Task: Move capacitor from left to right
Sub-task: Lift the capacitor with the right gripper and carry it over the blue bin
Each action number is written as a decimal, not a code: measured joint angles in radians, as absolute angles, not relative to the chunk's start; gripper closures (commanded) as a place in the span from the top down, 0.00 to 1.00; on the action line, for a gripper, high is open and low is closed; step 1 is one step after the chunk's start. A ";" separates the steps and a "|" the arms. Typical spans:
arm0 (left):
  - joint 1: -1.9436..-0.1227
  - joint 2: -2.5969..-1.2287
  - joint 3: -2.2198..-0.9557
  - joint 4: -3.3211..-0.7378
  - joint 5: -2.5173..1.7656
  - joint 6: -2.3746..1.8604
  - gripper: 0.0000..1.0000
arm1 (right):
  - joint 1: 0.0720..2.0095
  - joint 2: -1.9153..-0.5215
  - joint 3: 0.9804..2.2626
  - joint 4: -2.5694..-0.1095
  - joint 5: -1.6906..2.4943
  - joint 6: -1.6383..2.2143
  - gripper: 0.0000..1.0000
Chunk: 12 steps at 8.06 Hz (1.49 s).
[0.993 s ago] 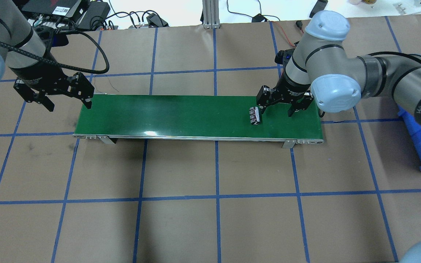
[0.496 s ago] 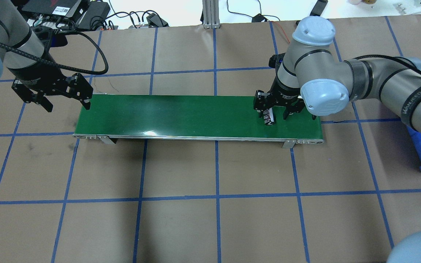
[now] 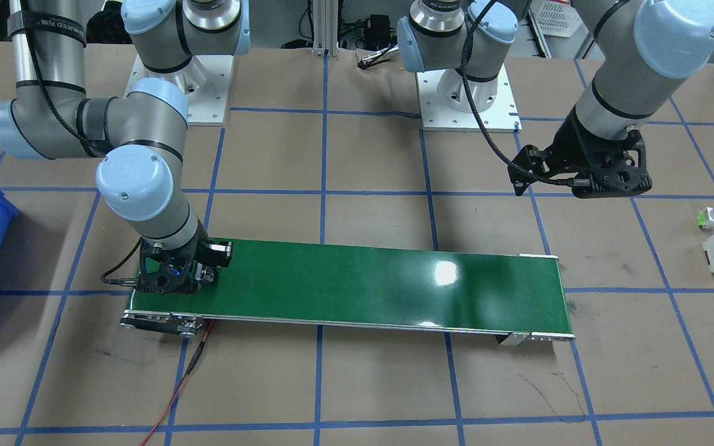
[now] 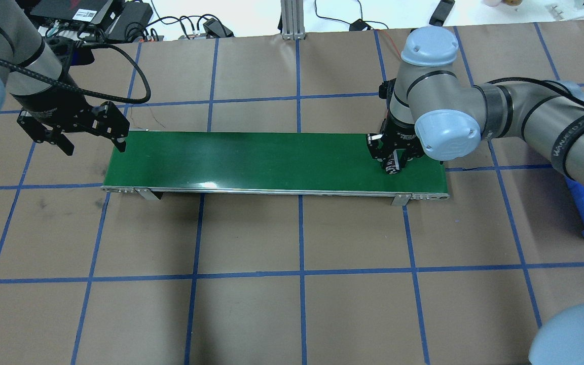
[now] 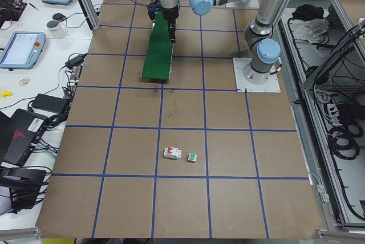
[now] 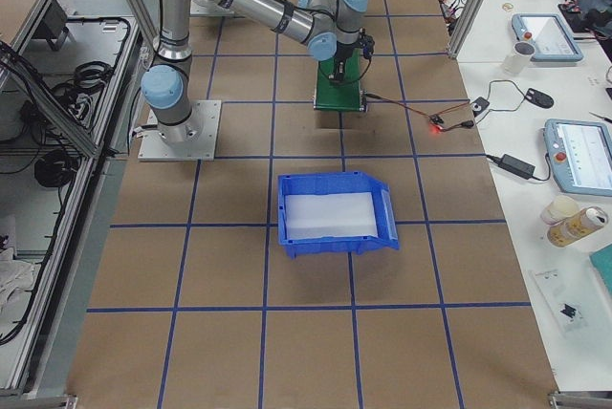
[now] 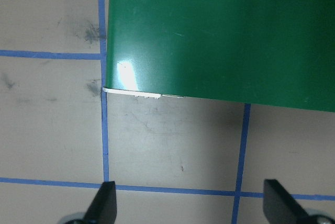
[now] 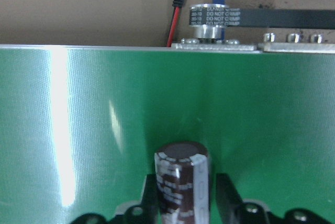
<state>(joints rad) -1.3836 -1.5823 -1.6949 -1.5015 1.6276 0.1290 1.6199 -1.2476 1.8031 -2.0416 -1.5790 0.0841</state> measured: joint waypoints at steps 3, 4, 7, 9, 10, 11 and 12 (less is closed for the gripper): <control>-1.382 -1.585 -1.695 -1.496 1.628 0.130 1.00 | 1.554 -1.277 1.755 -1.995 -1.648 -0.022 0.00; -1.382 -1.585 -1.695 -1.496 1.628 0.131 1.00 | 1.495 -1.298 1.720 -1.961 -1.658 -0.101 0.00; -1.381 -1.586 -1.695 -1.496 1.628 0.132 1.00 | 1.203 -1.340 1.657 -1.920 -1.673 -0.501 0.00; -1.380 -1.586 -1.695 -1.494 1.628 0.131 1.00 | 1.045 -1.343 1.621 -1.924 -1.686 -0.739 0.00; -1.379 -1.586 -1.695 -1.493 1.627 0.130 1.00 | 0.982 -1.332 1.609 -1.933 -1.697 -0.832 0.00; -1.380 -1.587 -1.693 -1.492 1.626 0.128 1.00 | 0.925 -1.303 1.604 -1.964 -1.702 -0.909 0.00; -1.381 -1.588 -1.691 -1.492 1.622 0.120 1.00 | 0.877 -1.258 1.603 -2.007 -1.701 -0.971 0.00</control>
<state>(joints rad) -1.3811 -1.5881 -1.6907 -1.4919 1.6222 0.1204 0.8769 -1.2576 1.6033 -2.0070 -1.7008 -0.9711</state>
